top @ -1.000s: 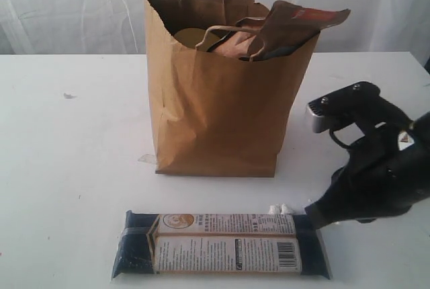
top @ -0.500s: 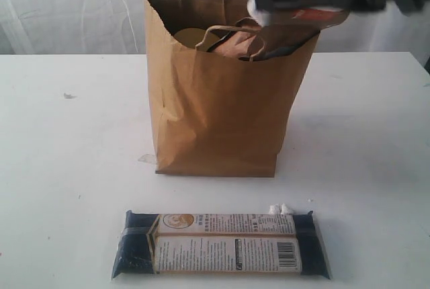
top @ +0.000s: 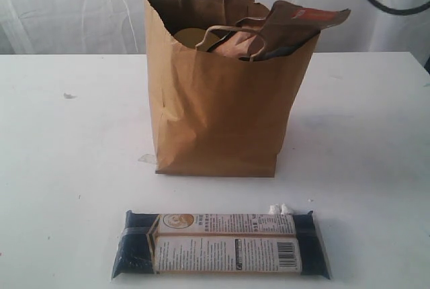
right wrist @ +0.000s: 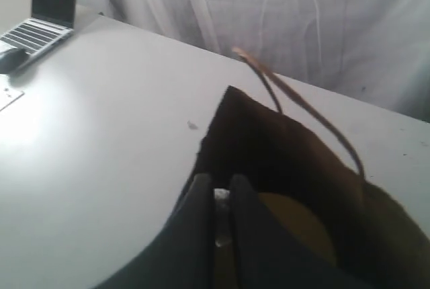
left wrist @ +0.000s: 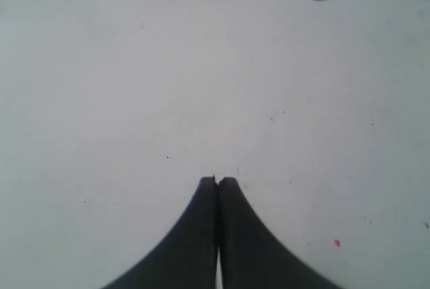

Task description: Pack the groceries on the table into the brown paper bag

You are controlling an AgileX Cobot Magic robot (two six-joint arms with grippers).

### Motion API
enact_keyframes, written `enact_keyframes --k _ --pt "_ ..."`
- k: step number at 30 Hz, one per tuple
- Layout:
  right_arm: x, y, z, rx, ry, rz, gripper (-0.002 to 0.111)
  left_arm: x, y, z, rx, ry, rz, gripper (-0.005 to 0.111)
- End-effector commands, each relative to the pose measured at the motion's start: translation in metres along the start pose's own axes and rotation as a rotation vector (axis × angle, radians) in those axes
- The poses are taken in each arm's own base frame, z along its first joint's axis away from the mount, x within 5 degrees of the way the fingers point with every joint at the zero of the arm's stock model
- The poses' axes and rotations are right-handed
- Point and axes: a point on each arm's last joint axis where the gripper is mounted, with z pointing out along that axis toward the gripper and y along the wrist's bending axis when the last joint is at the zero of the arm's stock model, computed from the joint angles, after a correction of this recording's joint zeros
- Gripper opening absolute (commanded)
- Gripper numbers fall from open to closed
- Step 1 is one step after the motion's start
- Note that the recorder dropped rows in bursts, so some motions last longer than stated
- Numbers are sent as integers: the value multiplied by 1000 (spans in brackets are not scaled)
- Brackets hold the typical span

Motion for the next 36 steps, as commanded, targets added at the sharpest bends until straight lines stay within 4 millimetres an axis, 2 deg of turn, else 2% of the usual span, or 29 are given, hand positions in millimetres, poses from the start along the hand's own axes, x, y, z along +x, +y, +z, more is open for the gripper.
enact_keyframes --k 1,8,14,18,21,25,27,30,33,36 --pt "2 -12 17 65 -31 -33 5 -1 0 0 7 -10 1 0" --pt "4 -13 19 57 -12 -34 20 -1 0 0 7 -10 1 0" --pt "9 -10 19 30 38 -34 22 -1 0 0 7 -10 1 0" --pt "6 -5 7 24 55 -70 22 -1 0 0 7 -10 1 0" --pt "-4 2 -11 30 23 -101 22 -1 0 0 7 -10 1 0" --pt "-18 15 -47 47 -31 -170 20 -1 0 0 7 -10 1 0" --pt "-21 23 -67 50 -29 -213 16 -1 0 0 7 -10 1 0" --pt "-20 30 -100 101 32 -313 3 -1 0 0 7 -10 1 0" --pt "-10 25 -125 230 176 -365 0 -1 0 0 7 -10 3 0" --pt "-1 12 -147 434 300 -309 0 -1 0 0 7 -10 3 0"
